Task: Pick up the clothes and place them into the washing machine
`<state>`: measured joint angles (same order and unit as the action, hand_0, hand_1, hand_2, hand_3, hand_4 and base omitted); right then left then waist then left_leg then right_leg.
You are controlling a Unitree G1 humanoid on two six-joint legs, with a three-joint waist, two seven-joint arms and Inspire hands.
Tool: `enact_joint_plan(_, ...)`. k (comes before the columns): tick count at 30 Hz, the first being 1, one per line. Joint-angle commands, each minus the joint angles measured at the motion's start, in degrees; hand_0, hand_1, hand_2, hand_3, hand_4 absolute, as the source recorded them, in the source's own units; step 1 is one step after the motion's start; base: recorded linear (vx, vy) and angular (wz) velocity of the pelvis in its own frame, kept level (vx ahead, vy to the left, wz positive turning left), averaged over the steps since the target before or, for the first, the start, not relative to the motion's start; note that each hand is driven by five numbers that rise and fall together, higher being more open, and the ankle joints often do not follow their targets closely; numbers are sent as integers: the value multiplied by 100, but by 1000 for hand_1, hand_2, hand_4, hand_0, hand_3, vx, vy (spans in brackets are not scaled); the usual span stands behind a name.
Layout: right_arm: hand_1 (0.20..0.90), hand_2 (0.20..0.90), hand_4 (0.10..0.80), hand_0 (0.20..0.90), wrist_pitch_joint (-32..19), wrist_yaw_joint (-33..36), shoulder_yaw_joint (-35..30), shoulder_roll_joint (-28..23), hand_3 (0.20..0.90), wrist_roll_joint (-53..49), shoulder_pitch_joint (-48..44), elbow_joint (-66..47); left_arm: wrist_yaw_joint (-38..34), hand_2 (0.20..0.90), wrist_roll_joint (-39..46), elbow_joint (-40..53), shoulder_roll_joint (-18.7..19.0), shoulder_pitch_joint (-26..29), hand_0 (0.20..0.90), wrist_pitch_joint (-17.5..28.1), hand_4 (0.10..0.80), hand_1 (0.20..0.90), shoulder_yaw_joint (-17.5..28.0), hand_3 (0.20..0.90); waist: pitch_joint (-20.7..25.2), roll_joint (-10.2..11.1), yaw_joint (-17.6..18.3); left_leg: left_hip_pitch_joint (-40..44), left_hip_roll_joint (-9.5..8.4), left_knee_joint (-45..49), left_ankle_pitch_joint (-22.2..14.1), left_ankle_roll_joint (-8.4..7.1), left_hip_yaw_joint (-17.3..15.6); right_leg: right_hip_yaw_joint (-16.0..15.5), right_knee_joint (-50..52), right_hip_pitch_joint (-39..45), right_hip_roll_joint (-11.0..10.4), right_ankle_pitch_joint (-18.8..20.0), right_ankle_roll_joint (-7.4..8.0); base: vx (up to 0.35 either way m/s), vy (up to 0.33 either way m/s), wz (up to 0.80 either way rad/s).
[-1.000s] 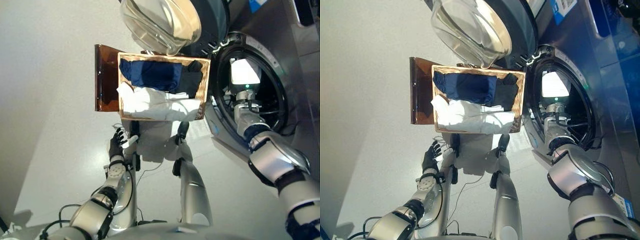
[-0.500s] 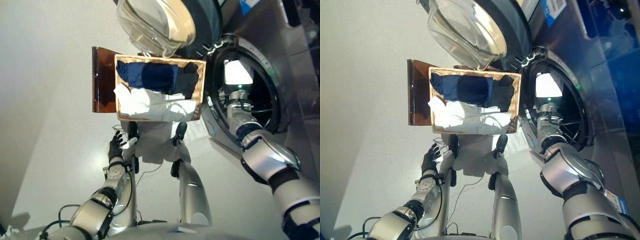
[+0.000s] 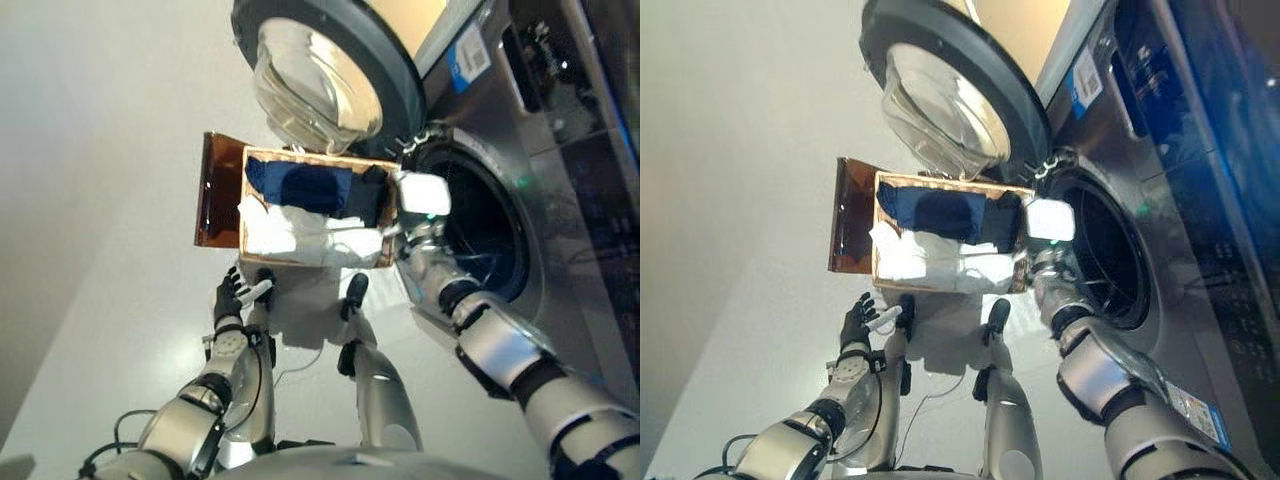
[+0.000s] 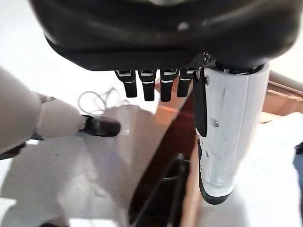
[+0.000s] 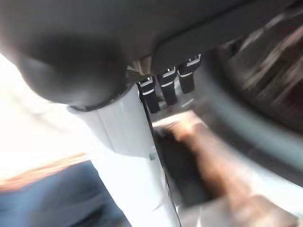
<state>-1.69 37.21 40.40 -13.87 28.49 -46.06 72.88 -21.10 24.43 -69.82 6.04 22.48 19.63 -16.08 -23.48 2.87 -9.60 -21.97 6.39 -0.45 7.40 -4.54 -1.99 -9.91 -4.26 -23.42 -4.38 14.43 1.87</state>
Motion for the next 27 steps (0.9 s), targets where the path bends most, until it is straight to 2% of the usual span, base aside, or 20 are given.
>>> enact_joint_plan(1, 900, 900, 800, 900, -216, 84, -346, 161, 900, -484, -77, 109, -43, 900, -190, -243, 207, 16, 900, 81, 800, 900, -6, 900, 153, 240, -148, 93, -321, -455, 117, -7, -39, -8, 717, 352, -99, -724, 481, 0, 0, 0)
enact_joint_plan(7, 900, 900, 800, 900, -379, 150, -570, 202, 900, -708, 493, 59, -50, 900, -279, -325, 274, -83, 900, 80, 800, 900, 65, 900, 268, 277, -38, 321, -328, -455, 41, 37, -84, 51, 701, 503, -75, -735, 490, 17, -4, 2)
enact_joint_plan(13, 900, 900, 800, 900, -454, 213, -458, 247, 900, -507, 667, -335, -72, 900, -338, -400, 282, -148, 900, 106, 800, 900, 148, 900, 386, 345, 67, 388, -321, -455, -7, 69, -112, 122, 733, 517, -64, -758, 504, 21, -3, -10)
enact_joint_plan(20, 900, 900, 800, 900, -319, 231, -23, 189, 900, 188, 243, -962, -106, 900, -336, -419, 287, -116, 900, 149, 800, 900, 146, 900, 369, 420, 41, 348, -317, -455, 4, 83, -93, 122, 732, 466, -49, -747, 513, 1, -8, -2)
enact_joint_plan(27, 900, 900, 800, 900, -235, 220, 113, 426, 900, 369, -439, -1057, -128, 900, -316, -467, 323, -104, 900, 148, 800, 900, 157, 900, 352, 480, -71, 227, -328, -455, 29, 72, -15, 22, 658, 425, -70, -696, 521, -4, -2, 2)
